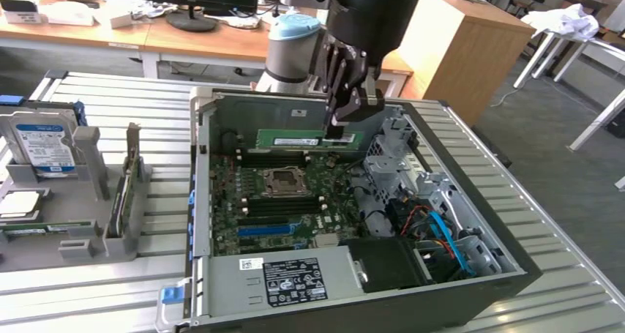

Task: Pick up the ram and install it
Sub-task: 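Pick up the ram and move it above insertion slot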

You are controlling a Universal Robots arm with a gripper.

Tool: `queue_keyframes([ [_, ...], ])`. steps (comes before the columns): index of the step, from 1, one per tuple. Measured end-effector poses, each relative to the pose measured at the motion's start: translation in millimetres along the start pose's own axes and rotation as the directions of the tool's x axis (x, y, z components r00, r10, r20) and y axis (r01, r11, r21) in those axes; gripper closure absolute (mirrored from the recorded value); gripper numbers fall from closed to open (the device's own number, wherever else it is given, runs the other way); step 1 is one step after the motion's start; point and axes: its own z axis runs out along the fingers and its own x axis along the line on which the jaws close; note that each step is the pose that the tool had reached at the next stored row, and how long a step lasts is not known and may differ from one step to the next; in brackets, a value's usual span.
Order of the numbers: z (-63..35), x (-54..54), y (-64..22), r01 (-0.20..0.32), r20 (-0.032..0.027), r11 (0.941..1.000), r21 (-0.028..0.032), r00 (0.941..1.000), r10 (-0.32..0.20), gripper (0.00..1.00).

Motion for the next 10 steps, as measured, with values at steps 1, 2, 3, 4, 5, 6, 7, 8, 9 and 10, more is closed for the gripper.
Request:
queue_keyframes([
  [1, 0.0, 0.0, -0.8, 0.0, 0.0001, 1.0, 0.0, 1.0, 0.0, 0.88],
  [2, 0.0, 0.0, -1.1, 0.0, 0.0, 1.0, 0.0, 1.0, 0.0, 0.88],
  [3, 0.0, 0.0, -1.1, 0.0, 0.0, 1.0, 0.0, 1.0, 0.0, 0.88],
  [4, 0.0, 0.0, -1.1, 0.0, 0.0, 1.0, 0.0, 1.0, 0.0, 0.88],
  [5, 0.0, 0.0, -1.1, 0.0, 0.0, 1.0, 0.0, 1.0, 0.0, 0.88],
  [6, 0.0, -0.2, -1.2, 0.0, 0.0, 1.0, 0.0, 1.0, 0.0, 0.88],
  [7, 0.1, -0.8, -1.2, 0.0, 0.0, 1.0, 0.0001, 1.0, 0.0, 0.88],
  [8, 0.1, -1.7, -1.1, 0.0, -0.0001, 1.0, 0.0001, 1.0, 0.0, 0.88],
  [9, 0.2, -3.3, -1.1, 0.0, 0.0, 1.0, 0.0001, 1.0, 0.0, 0.88],
  [10, 0.3, -4.7, -1.2, 0.0, 0.0, 1.0, 0.0001, 1.0, 0.0, 0.88],
])
